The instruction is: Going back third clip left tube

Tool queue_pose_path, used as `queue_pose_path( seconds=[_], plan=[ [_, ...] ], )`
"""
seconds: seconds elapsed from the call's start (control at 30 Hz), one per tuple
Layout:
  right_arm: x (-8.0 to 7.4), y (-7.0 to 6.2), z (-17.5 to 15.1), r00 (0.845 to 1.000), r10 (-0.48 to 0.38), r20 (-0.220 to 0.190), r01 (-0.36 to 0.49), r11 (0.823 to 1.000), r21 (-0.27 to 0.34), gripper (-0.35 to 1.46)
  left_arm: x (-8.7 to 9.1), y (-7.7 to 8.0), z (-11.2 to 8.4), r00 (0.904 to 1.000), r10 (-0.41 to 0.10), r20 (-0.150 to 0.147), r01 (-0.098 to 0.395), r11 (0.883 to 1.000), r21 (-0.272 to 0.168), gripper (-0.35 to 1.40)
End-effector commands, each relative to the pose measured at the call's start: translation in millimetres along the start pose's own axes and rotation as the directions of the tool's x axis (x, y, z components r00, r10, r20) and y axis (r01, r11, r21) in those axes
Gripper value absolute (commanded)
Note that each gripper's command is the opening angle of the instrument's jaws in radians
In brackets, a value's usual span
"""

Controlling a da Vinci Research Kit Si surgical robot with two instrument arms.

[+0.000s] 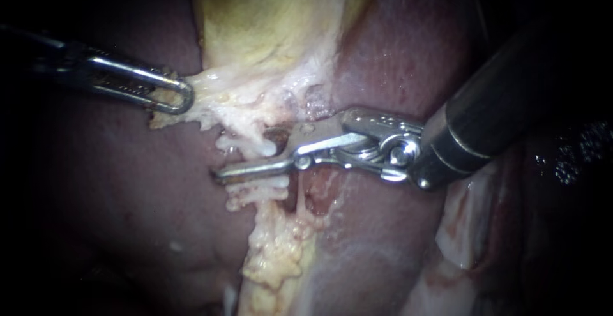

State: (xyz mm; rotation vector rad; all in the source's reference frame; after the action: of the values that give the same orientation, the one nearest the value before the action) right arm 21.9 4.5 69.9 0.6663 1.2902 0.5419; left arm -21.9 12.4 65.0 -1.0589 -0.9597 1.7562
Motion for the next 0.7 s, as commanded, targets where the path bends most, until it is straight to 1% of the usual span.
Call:
queue_pose_path(
  seconds=[0.03, 0.23, 0.37, 0.53, 0.7],
  plan=[
    [-0.1, 0.1, -0.2, 1.000, -0.003, -0.002, 0.003, 1.000, -0.010, 0.49, 0.0, 0.0, -0.1, 1.0000, -0.001, 0.000, 0.001, 1.000, -0.001, -0.35],
    [-0.5, 0.5, -1.6, 1.000, -0.011, 0.000, 0.011, 1.000, -0.009, 0.50, 0.0, 0.1, -0.2, 1.0000, -0.001, 0.001, 0.001, 1.000, -0.002, -0.35],
    [-0.8, 0.2, -2.8, 1.000, -0.018, 0.002, 0.018, 1.000, -0.002, 0.50, 0.0, 0.1, -0.2, 1.0000, -0.001, 0.001, 0.001, 1.000, -0.002, -0.35],
    [-1.1, -0.4, -4.5, 0.999, -0.049, 0.005, 0.049, 0.999, 0.009, 0.50, 0.0, 0.1, -0.2, 1.0000, -0.001, 0.001, 0.001, 1.000, -0.002, -0.35],
    [-1.1, -0.8, -5.9, 0.998, -0.060, 0.007, 0.060, 0.998, 0.016, 0.50, 0.0, 0.1, -0.2, 1.0000, -0.001, 0.001, 0.001, 1.000, -0.002, -0.35]
  ],
)
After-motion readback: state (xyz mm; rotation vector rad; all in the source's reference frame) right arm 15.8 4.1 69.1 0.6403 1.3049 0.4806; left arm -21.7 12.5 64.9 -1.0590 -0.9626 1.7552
